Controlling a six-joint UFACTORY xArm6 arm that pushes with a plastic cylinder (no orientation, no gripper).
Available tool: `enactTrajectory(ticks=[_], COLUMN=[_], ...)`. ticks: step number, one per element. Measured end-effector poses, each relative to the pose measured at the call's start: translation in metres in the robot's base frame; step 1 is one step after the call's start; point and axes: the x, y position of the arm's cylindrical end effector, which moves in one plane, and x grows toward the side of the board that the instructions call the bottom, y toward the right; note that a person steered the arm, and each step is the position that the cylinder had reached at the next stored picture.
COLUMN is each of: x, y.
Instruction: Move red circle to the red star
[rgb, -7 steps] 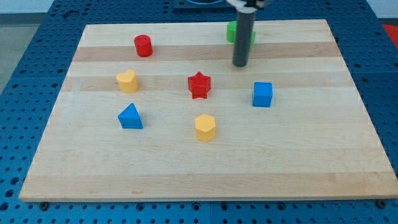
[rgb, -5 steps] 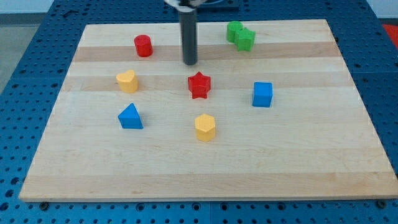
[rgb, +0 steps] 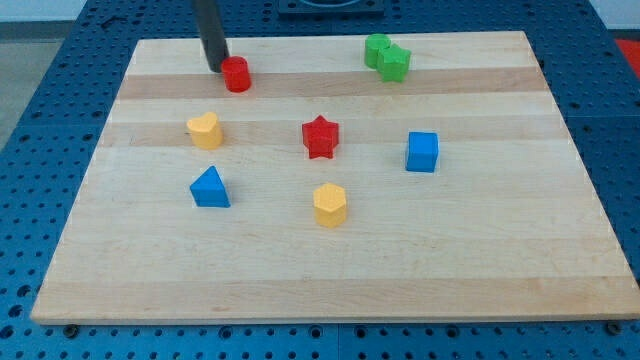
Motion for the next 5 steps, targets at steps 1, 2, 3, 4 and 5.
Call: enactTrajectory(ticks=[1, 2, 3, 4, 5], x=[0.026, 0.055, 0.079, 0.083, 0.059], y=[0.003, 0.029, 0.051, 0.055, 0.059])
